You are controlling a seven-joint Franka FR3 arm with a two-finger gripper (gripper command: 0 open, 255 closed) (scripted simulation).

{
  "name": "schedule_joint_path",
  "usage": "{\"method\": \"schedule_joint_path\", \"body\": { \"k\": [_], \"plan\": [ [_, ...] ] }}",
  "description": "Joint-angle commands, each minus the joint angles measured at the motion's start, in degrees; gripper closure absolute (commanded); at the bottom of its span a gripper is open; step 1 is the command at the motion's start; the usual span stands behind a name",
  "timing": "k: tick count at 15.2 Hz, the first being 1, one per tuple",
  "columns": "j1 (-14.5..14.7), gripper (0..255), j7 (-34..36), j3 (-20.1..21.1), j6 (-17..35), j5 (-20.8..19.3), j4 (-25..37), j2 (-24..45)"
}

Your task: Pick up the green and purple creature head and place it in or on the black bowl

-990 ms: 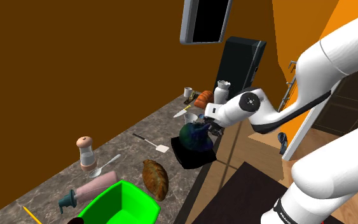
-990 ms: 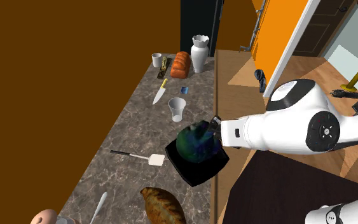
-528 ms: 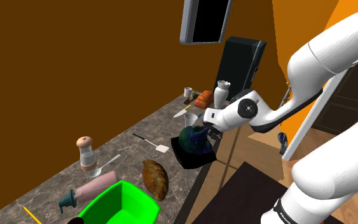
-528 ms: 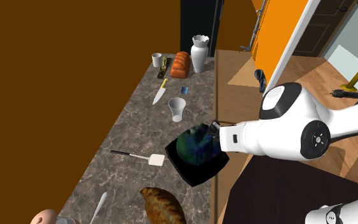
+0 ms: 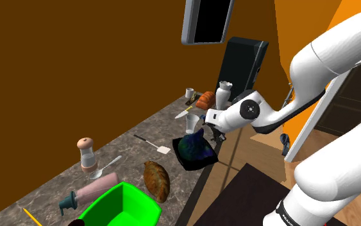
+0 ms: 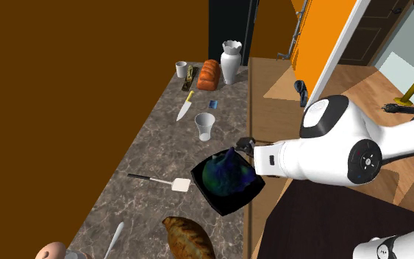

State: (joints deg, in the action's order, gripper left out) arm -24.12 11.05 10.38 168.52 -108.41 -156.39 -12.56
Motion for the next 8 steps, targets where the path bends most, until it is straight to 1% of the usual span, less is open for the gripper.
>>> {"method": "schedule_joint_path", "body": {
  "k": [1, 2, 3, 4, 5, 6, 8],
  "plan": [
    [0.0, 0, 0.0, 0.0, 0.0, 0.0, 0.0, -0.01],
    [-0.02, 0, -0.1, 0.0, 0.02, 0.08, 0.04, 0.0],
    [-0.43, 0, -4.76, 0.5, 0.92, 5.03, -2.16, -3.37],
    [-0.89, 0, -10.31, 1.13, 1.83, 10.96, -4.53, -6.96],
    [-1.03, 0, -17.02, 1.62, 2.59, 18.18, -7.13, -10.78],
    [-0.34, 0, -23.12, 1.5, 2.75, 24.79, -9.34, -13.93],
    [0.58, 0, -22.99, 0.61, 2.36, 24.5, -9.31, -13.83]
  ]
}}
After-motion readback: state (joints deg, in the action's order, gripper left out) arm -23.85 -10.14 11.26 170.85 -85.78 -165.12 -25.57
